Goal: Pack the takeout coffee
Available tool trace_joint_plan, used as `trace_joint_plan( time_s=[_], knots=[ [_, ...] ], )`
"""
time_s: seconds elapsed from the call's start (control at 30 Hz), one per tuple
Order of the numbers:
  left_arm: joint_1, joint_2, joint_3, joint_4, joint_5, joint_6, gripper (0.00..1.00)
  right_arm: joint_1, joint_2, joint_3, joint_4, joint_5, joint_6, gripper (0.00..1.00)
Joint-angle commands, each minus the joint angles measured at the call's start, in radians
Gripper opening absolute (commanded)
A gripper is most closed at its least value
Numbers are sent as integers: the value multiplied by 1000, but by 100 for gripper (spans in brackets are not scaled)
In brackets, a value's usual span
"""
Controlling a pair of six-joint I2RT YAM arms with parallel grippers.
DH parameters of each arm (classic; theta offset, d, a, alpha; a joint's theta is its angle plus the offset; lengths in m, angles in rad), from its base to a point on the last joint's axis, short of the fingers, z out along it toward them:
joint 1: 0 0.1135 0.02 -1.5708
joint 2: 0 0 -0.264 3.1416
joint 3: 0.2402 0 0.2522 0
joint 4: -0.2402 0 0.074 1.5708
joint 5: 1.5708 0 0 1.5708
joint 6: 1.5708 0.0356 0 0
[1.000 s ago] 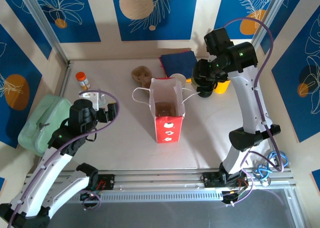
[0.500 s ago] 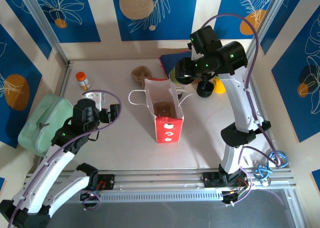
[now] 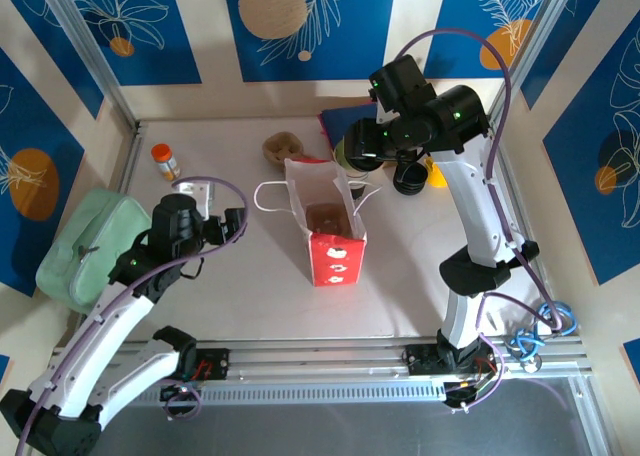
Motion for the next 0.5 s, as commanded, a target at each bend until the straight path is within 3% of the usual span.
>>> trace_joint_plan(
  time_s=[0.0, 0.47],
  knots=[
    [6, -2, -8, 32, 28, -17, 91, 6, -35, 28, -152, 12, 24, 64],
    [6, -7, -11, 39, 34, -25, 90, 101, -59, -39, -152, 30, 76, 64]
  ],
)
